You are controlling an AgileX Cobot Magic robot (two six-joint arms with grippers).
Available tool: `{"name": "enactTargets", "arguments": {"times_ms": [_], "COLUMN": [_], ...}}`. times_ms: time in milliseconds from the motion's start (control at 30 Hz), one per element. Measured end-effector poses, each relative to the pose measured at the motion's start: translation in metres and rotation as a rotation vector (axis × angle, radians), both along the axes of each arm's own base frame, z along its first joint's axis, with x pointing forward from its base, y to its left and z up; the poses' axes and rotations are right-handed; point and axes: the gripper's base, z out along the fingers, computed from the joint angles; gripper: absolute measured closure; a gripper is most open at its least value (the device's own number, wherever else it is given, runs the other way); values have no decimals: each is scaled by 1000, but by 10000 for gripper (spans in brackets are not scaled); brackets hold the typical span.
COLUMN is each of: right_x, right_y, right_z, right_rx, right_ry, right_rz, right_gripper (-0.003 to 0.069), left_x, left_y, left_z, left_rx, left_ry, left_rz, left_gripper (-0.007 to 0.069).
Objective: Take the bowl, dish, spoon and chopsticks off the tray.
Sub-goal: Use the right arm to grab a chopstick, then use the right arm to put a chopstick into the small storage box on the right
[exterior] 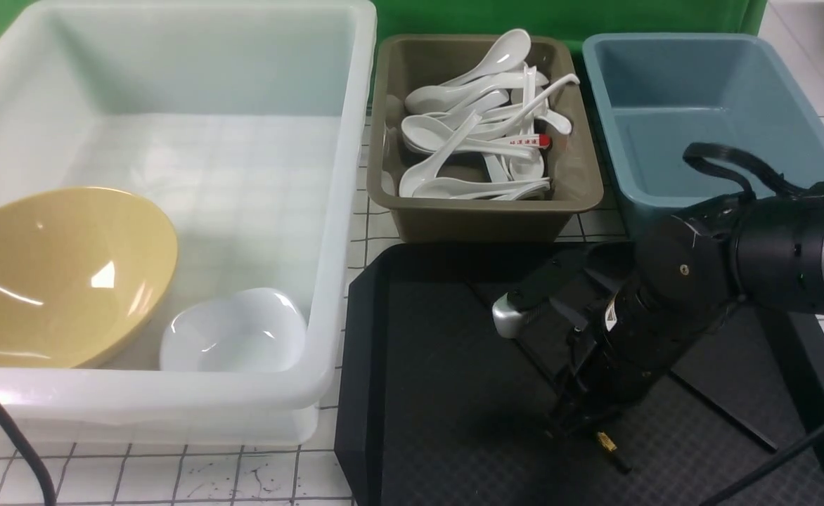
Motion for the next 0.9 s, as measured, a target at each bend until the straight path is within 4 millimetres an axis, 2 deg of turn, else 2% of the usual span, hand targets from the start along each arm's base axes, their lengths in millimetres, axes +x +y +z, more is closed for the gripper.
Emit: {"name": "enactTargets", "arguments": {"times_ms": [33,100,233,333,400,433,467,533,600,667,700,767,800,833,867,900], "right_x": [-1,-4,-20,-27,-26,-26,-21,-4,15,44,60,91,101,104,120,128], "right_y": [1,2,-7,-22,-39,-39,-49,-66,-81,-96,-103,-117,-122,-123,-129,-132], "right_z": [0,1,16,55,97,97,117,144,155,158,153,135,125,122,109,99], "right_rx": [-5,-11,-84,-135,-134,-134,-103,-28,33,110,145,188,184,184,169,143], "right_ry": [5,17,73,-63,-298,-298,-428,-632,-757,-852,-867,-854,-832,-827,-785,-741], "right_rz": [13,30,77,91,64,64,18,-66,-145,-255,-320,-437,-466,-474,-526,-552], "right_gripper": [542,575,579,579,579,579,579,579,579,579,575,555,545,540,494,458], "left_x": [0,0,0,0,0,0,0,0,0,0,0,1,1,1,1,1], "left_y": [0,0,0,0,-1,-1,-1,-1,-1,-1,-1,-1,-2,-2,-2,-2], "left_z": [0,0,0,0,1,1,1,1,1,1,1,1,1,2,1,1], "left_rx": [0,0,0,0,0,0,0,-1,-1,-1,-1,-7,-10,-11,-16,-24], "left_ry": [0,-1,-1,-3,-8,-8,-10,-13,-13,-15,-16,-18,-18,-18,-18,-17], "left_rz": [0,-1,-1,-2,-6,-6,-8,-10,-10,-11,-12,-15,-15,-16,-16,-17], "left_gripper": [636,636,636,636,636,636,636,636,636,636,636,636,636,636,636,636]}}
